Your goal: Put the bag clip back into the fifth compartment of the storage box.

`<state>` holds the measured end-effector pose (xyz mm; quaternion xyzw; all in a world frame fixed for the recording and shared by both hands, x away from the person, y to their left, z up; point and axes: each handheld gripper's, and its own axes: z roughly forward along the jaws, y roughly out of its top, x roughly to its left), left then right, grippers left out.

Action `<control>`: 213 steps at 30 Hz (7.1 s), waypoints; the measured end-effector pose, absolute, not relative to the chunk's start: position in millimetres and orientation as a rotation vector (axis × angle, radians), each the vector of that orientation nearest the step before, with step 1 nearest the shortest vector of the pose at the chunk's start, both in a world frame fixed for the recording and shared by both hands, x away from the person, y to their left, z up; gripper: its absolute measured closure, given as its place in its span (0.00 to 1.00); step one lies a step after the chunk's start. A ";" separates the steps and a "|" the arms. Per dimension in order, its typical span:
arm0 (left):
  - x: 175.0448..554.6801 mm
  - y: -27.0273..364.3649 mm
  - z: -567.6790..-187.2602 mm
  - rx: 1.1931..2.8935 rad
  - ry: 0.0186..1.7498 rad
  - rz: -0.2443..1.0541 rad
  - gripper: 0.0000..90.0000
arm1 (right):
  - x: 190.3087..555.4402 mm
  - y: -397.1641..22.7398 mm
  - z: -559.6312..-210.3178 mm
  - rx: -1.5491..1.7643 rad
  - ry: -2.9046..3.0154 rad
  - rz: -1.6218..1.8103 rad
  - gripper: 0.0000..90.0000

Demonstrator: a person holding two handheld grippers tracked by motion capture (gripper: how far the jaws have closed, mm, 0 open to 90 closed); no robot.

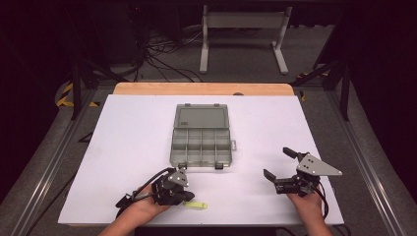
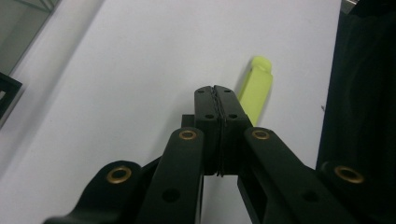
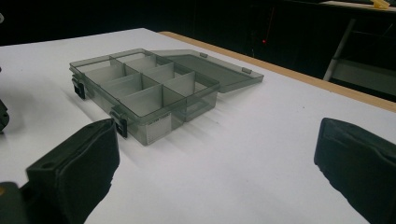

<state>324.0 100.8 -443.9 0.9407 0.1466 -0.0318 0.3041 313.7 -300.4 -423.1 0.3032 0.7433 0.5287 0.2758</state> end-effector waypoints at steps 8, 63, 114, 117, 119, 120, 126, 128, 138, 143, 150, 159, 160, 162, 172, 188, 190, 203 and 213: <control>321.5 103.1 -444.9 2.497 0.391 -0.096 0.99 | 314.0 -300.5 -423.3 0.811 1.999 1.423 0.01; 304.9 82.1 -442.9 2.574 0.242 0.006 0.85 | 314.9 -298.5 -424.7 0.803 2.026 1.432 0.01; 331.1 115.7 -353.6 2.370 0.370 0.099 0.86 | 315.9 -299.3 -425.4 0.816 2.025 1.431 0.01; 333.5 117.9 -349.1 2.355 0.382 0.109 0.86 | 316.0 -299.2 -425.7 0.816 2.025 1.430 0.01; 334.5 118.8 -346.8 2.349 0.389 0.114 0.86 | 316.1 -299.1 -425.7 0.815 2.026 1.430 0.01; 335.1 119.2 -345.9 2.346 0.393 0.116 0.86 | 316.0 -299.1 -425.6 0.815 2.026 1.430 0.01; 340.7 122.3 -341.7 2.331 0.429 0.127 0.86 | 316.1 -299.1 -425.7 0.814 2.026 1.431 0.01; 343.7 123.8 -339.8 2.325 0.447 0.131 0.86 | 316.1 -298.8 -425.8 0.811 2.028 1.431 0.01; 355.9 128.8 -338.0 2.287 0.524 0.146 0.86 | 316.4 -299.1 -425.8 0.812 2.030 1.432 0.01; 364.4 130.5 -339.3 2.280 0.561 0.162 0.86 | 316.2 -299.3 -425.7 0.813 2.029 1.430 0.01; 376.4 134.7 -341.9 2.263 0.630 0.187 0.86 | 316.4 -299.5 -425.7 0.812 2.029 1.432 0.01; 388.8 137.5 -345.7 2.259 0.686 0.200 0.86 | 316.5 -299.4 -425.9 0.812 2.031 1.432 0.01; 390.6 137.8 -346.6 2.259 0.692 0.201 0.86 | 316.5 -299.4 -425.9 0.812 2.031 1.432 0.01; 395.3 139.1 -349.4 2.248 0.725 0.202 0.86 | 316.5 -299.2 -425.9 0.811 2.031 1.432 0.01; 407.9 142.4 -357.0 2.241 0.783 0.212 0.86 | 316.8 -298.9 -426.1 0.810 2.034 1.432 0.01; 417.1 145.6 -379.9 2.215 0.875 0.160 0.86 | 317.0 -298.7 -426.5 0.810 2.035 1.432 0.01; 417.6 144.6 -382.2 2.215 0.877 0.158 0.86 | 316.8 -298.5 -426.4 0.810 2.036 1.431 0.01; 419.8 140.1 -394.4 2.211 0.904 0.119 0.86 | 317.3 -298.9 -426.6 0.804 2.038 1.434 0.01; 419.7 137.7 -403.7 2.222 0.915 0.095 0.86 | 317.3 -298.9 -426.6 0.807 2.039 1.435 0.01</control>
